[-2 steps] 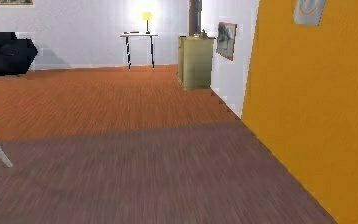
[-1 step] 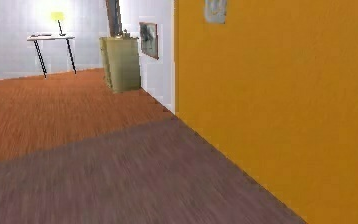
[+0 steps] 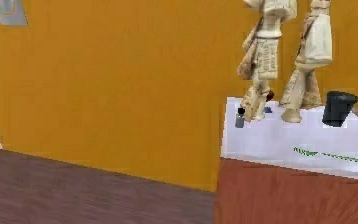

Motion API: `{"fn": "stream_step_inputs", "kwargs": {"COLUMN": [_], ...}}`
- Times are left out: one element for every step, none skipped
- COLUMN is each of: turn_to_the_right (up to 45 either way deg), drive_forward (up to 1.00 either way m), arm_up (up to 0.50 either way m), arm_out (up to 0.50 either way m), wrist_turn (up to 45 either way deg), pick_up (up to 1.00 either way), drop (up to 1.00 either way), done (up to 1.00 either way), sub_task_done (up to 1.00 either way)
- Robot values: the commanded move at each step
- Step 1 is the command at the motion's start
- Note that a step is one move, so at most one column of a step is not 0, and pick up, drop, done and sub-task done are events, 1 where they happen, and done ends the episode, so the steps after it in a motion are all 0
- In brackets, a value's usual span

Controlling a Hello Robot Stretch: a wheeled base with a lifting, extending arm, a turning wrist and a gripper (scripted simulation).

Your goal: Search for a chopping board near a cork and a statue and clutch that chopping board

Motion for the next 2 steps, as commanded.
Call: {"fn": "stream_step_inputs", "kwargs": {"turn_to_the_right": [36.0,0.0], "drive_forward": [0.0,0.5], "arm_up": [0.0,0.0], "arm_out": [0.0,0.0], "wrist_turn": [0.0,0.0], "pick_up": [0.0,0.0], "drop": [0.0,0.0], "done": [0.0,0.0], "sub_task_done": [0.0,0.0]}}
